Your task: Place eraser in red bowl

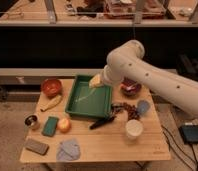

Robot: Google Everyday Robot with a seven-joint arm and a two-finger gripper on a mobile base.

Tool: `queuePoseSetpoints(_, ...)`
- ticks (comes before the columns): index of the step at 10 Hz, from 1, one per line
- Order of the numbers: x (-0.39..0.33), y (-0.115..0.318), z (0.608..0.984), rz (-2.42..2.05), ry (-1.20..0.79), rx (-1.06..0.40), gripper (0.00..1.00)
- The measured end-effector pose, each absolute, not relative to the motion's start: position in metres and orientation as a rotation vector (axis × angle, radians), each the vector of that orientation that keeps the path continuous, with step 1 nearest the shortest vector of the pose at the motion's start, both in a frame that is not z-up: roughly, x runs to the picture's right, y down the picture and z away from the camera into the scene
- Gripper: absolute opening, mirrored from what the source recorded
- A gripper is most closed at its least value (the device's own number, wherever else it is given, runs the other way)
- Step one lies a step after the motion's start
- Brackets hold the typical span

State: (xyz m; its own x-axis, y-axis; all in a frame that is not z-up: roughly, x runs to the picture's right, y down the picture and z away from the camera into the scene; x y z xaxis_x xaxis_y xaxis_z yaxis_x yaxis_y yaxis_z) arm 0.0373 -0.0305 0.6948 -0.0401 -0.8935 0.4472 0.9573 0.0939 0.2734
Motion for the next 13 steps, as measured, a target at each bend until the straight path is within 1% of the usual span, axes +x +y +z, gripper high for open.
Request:
queuePoseSetpoints(1,0.033,-0.042,0.690,-1.542,-0.698,-0.129,0.80)
queuePoseSetpoints(2,0.035,-0.063,0.673,-1.607,-0.813,-0.086,0.80)
queuePoseSetpoints(3,0.049,-0.083,0.652,-1.654,-0.857,-0.037,0.80)
queuePoseSetpoints(4,0.067,-0.096,0.639,-1.690,-0.877,-0.007,0.80)
queuePoseSetpoints(6,0.092,-0.113,0.625,-1.740,-0.878,0.043,0.80)
queuePoseSetpoints(7,0.095,-0.118,0.624,-1.752,-0.873,0.061,0.80)
queuePoseSetpoints(13,0.093,-0.118,0.624,-1.757,-0.874,0.062,0.80)
